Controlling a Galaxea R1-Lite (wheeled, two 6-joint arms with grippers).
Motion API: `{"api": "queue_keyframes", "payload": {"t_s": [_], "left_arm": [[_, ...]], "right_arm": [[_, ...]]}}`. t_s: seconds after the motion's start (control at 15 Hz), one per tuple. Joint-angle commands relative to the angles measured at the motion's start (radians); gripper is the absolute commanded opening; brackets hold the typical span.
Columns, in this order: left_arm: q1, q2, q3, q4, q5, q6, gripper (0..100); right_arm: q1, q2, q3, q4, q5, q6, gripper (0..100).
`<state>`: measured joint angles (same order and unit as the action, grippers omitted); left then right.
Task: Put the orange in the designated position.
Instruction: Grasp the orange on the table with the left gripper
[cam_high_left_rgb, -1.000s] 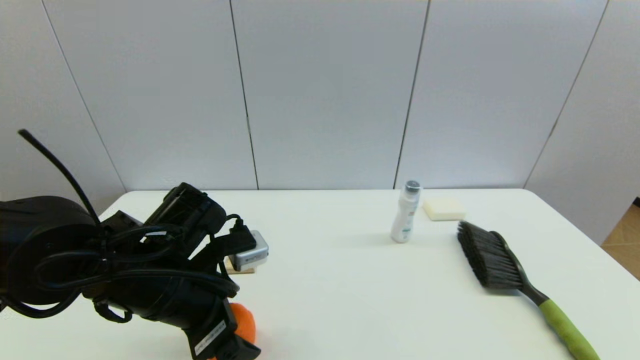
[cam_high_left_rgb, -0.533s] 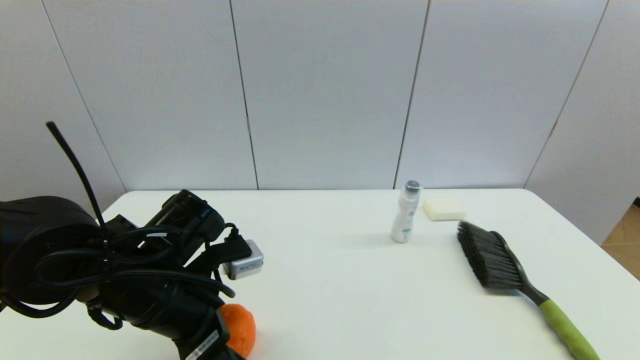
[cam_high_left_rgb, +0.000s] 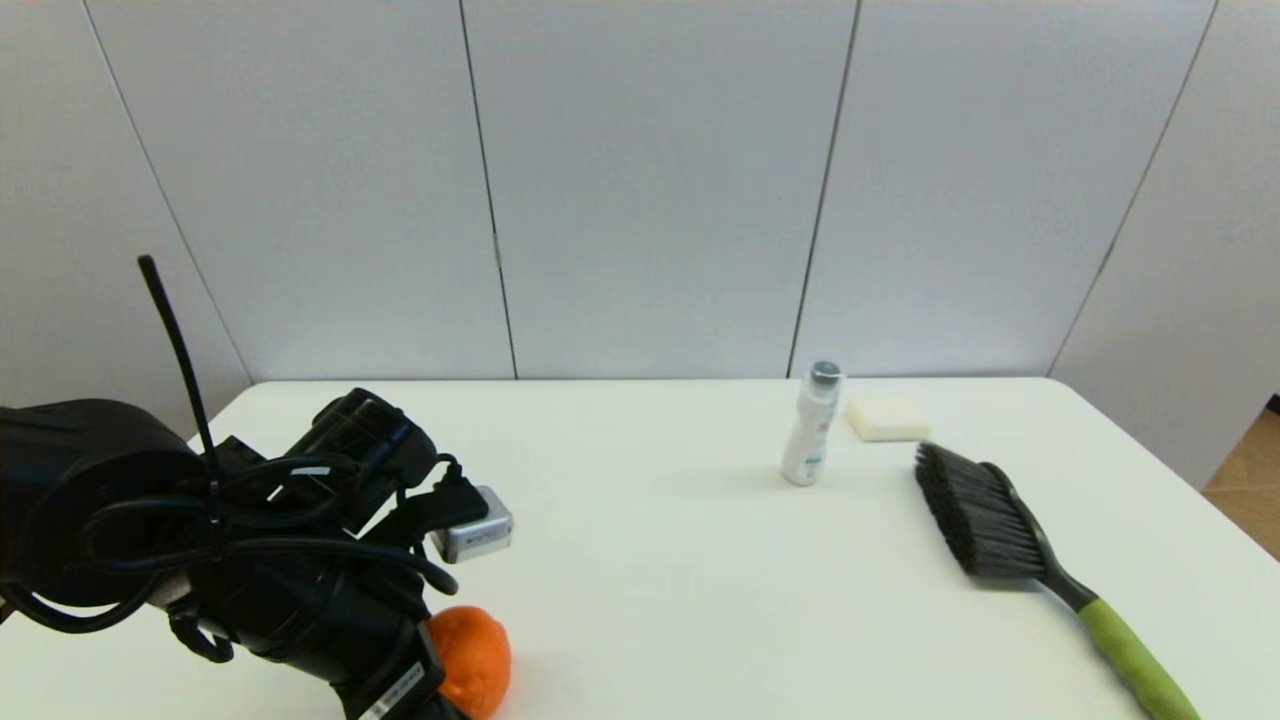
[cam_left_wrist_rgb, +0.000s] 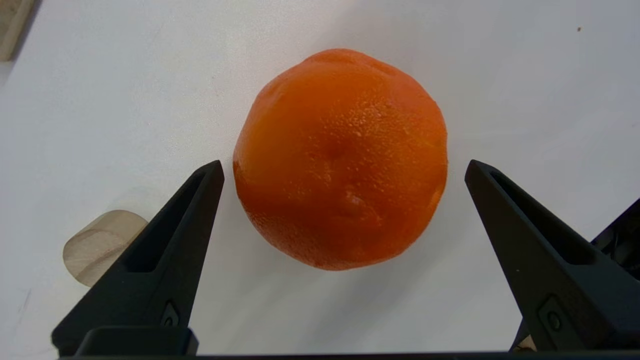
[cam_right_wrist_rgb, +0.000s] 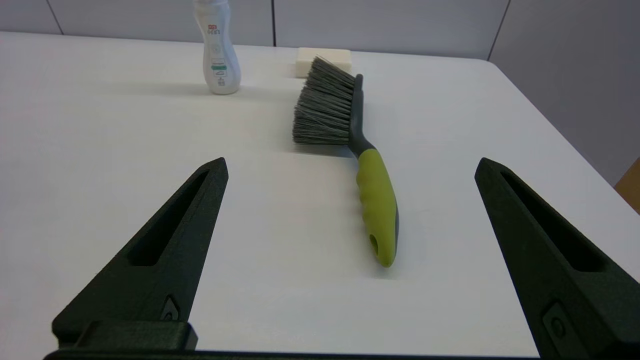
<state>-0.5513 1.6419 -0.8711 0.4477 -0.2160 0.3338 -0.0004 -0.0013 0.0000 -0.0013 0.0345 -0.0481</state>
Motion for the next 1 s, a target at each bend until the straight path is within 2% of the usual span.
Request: {"api": "queue_keyframes", "payload": {"t_s": [0.07,0.4,1.0], "left_arm": [[0.002,0.029,-0.005,-0.003,0.0,0.002,100],[0.002,0.061,-0.005,-0.069,0.0,0.002,100],[0.002,0.073,0.003,-0.07,0.001,0.004,100]], "right_arm": [[0.0,0.001,0.0,0.0,0.001,-0.001,100],[0.0,0.001,0.0,0.0,0.001,-0.001,100],[0.0,0.001,0.0,0.0,0.001,-0.001,100]]}}
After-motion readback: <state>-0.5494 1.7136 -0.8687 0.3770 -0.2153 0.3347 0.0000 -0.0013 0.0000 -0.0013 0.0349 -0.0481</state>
